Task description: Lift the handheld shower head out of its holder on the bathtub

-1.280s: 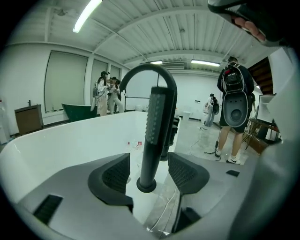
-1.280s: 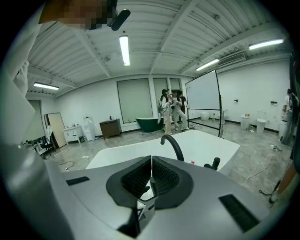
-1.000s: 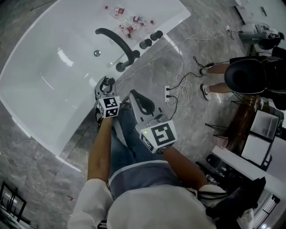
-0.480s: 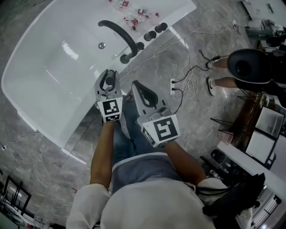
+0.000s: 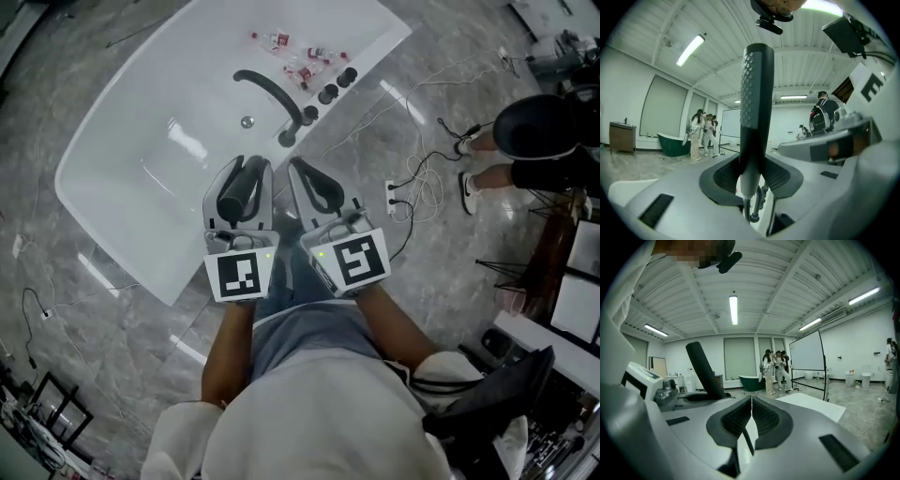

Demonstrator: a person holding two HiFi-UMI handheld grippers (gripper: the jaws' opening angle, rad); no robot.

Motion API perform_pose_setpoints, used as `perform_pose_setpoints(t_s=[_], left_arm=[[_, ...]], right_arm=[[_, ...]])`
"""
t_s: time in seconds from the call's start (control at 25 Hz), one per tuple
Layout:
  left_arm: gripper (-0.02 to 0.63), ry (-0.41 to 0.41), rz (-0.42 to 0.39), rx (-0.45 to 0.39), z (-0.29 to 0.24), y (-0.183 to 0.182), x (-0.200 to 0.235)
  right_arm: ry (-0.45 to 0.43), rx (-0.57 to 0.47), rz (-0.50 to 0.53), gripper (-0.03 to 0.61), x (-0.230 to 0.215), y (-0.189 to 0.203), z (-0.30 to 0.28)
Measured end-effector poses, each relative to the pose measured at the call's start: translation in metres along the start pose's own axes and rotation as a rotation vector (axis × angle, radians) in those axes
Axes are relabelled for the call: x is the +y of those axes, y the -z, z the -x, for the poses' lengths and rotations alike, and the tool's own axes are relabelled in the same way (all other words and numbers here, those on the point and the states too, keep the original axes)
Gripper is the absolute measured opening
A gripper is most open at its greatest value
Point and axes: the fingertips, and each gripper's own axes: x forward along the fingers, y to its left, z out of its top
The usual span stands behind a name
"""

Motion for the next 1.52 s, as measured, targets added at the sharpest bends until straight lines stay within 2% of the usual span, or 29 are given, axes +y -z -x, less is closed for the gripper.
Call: perform_pose_setpoints(t_s=[0.12, 0.24, 0.36, 0.48, 0.68, 1.0, 1.24, 1.52], left_arm=[[0.147, 0.002, -0.035, -0.033, 0.031, -0.069, -0.016], [0.147, 0.001, -0.063, -0.027, 0.054, -0.116, -0.02], [0.147, 0.017, -0.107, -0.011, 0.087, -0.144, -0.034], [0.147, 0.052, -0.086, -0.003, 0.102, -0.16, -0.05], [0.147, 0.094, -0.077, -0.02, 0.106, -0.173, -0.058], [0.147, 0.12, -0.043, 0.004, 0.108, -0.189, -0.057], [0.147, 0.146, -0.041, 0.004, 0.128, -0.174, -0.072], [0.147, 0.148, -0.018, 0.01, 0.115, -0.175, -0.059]], right_arm=[[0.014, -0.042, 0.007, 0.017, 0.012, -0.047, 0.034], [0.02, -0.054, 0.001, 0.017, 0.022, -0.083, 0.058], [0.065, -0.064, -0.018, 0.017, 0.028, -0.105, 0.095], [0.096, -0.083, -0.009, 0.017, 0.03, -0.123, 0.12], [0.073, -0.092, 0.037, 0.017, 0.043, -0.143, 0.13], [0.052, -0.108, 0.021, 0.016, 0.053, -0.165, 0.13], [0.04, -0.118, 0.034, 0.016, 0.067, -0.154, 0.149], [0.058, -0.089, 0.055, 0.015, 0.063, -0.154, 0.128]])
